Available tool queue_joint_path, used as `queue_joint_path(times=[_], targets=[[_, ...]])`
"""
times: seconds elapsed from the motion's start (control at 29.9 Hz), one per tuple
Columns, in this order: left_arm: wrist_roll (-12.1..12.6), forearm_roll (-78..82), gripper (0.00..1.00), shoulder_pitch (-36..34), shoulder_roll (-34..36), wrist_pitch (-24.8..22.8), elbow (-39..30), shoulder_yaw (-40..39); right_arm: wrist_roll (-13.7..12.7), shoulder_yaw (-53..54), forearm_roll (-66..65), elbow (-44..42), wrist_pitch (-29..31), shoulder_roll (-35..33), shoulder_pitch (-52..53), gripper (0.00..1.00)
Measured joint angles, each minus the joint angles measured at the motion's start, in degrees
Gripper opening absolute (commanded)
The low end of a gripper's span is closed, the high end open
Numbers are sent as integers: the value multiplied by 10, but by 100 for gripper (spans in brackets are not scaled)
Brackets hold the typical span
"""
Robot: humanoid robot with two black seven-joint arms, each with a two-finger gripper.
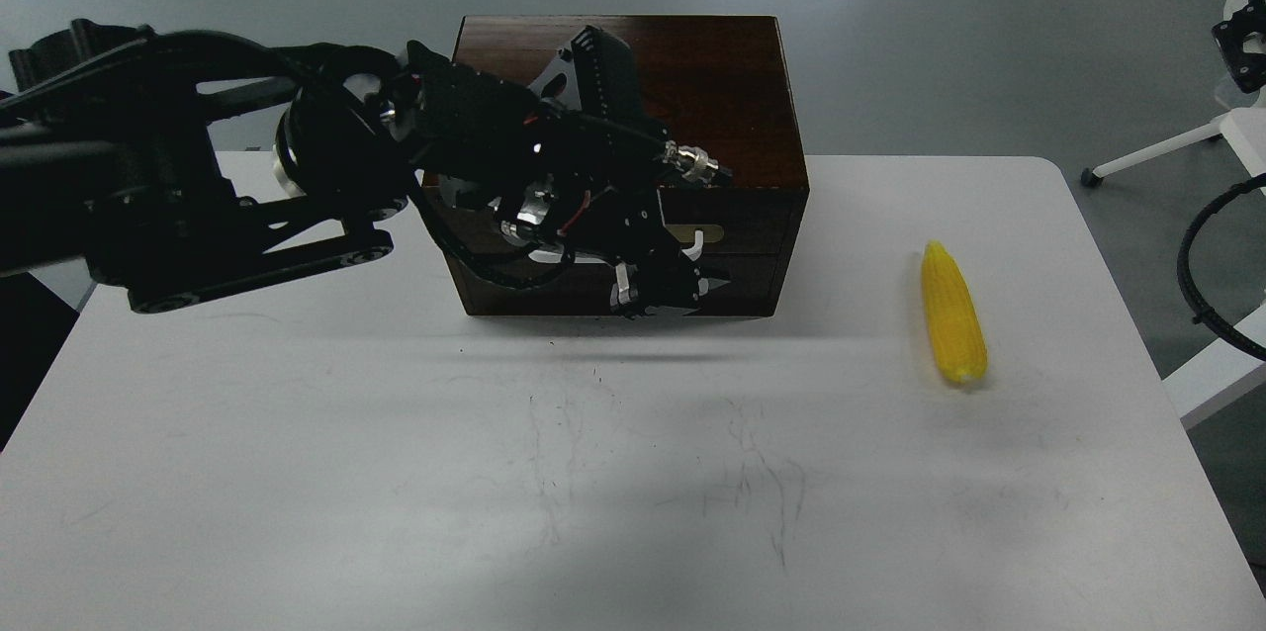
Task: Put corn in drawer with both arms
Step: 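Reach the left hand to the white drawer handle and grasp it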
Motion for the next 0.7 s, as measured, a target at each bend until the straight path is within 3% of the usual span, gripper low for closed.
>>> queue_joint_path(times=[0.23, 0.7], targets=[[0, 50, 84, 5, -31, 0, 41, 72, 2, 1, 0, -1, 0, -1, 0, 100], [2, 74, 84, 13, -29, 0, 85, 93, 3, 3, 0, -12, 0, 2, 2, 100]])
